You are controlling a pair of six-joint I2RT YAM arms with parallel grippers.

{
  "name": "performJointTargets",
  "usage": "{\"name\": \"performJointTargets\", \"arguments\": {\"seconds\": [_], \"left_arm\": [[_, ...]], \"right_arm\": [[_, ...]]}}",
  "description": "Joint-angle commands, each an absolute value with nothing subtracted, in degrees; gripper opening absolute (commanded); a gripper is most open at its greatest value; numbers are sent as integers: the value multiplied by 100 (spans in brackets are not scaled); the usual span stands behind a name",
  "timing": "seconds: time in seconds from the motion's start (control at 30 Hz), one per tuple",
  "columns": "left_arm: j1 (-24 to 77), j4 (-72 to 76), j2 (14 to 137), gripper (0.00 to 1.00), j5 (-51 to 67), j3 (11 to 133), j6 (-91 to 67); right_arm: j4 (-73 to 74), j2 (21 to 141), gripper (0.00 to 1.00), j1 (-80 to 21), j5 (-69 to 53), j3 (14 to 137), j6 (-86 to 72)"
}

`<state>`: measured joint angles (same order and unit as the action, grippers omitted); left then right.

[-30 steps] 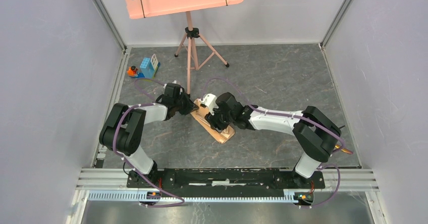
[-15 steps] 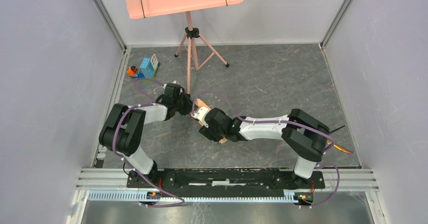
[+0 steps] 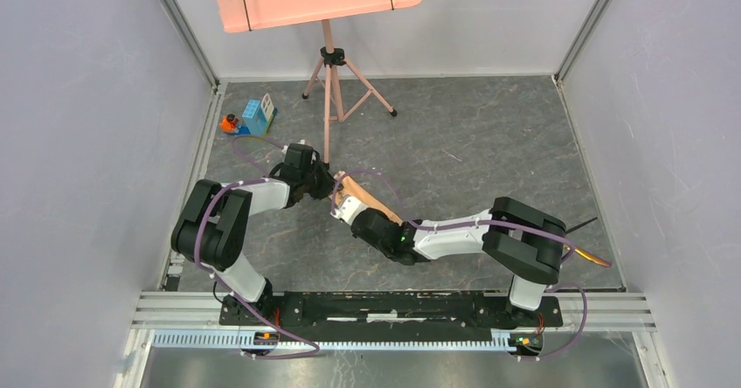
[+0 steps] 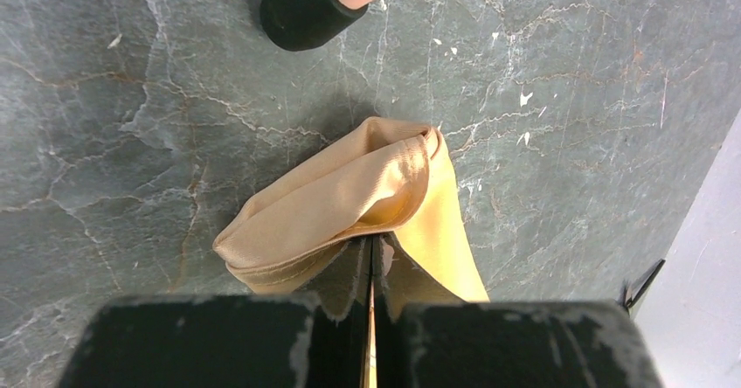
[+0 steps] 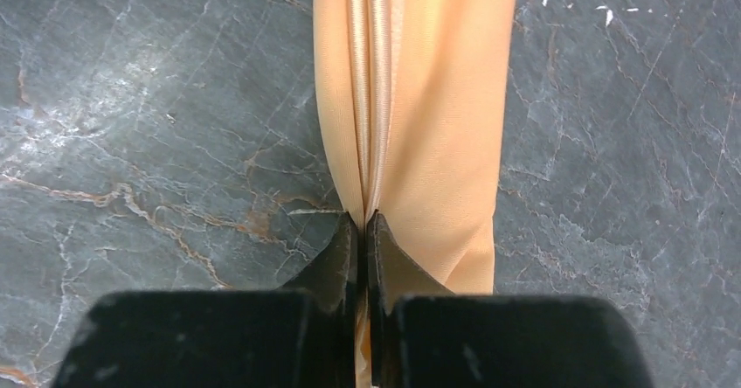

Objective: Fold the napkin into a case and place the utensils inside
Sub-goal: Pick up the smaller rectangle-folded napkin from the center of the board.

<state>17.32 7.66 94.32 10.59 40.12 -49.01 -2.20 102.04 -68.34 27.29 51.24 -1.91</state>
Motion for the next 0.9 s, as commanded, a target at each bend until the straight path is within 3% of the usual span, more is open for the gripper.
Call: {"name": "performJointTargets", "arguments": {"seconds": [0.0, 0.13, 0.2, 0.5, 0.67, 0.87], "left_arm": [[1674, -171, 9463, 2, 354, 3913, -4852], [1677, -170, 9474, 2, 360, 3907, -4834], [1674, -168, 9496, 2, 375, 3903, -4828], [1676, -79, 9519, 2, 465, 3847, -4834], [1677, -78, 9510, 2, 444, 3818, -4819], [1679, -88, 9467, 2, 453, 3823, -4825]], "right_arm": [[-553, 9849, 0, -6926, 2759, 4558, -264], [-1011, 9573, 4, -6926, 2494, 4269, -188], [-934, 9444, 29, -6926, 2423, 4323, -161], [-744, 9512, 79, -6922, 2185, 4916, 524], [-671, 10067, 87, -6896, 2291, 5561, 678], [-702, 10577, 84, -6709, 2365, 5800, 429]]}}
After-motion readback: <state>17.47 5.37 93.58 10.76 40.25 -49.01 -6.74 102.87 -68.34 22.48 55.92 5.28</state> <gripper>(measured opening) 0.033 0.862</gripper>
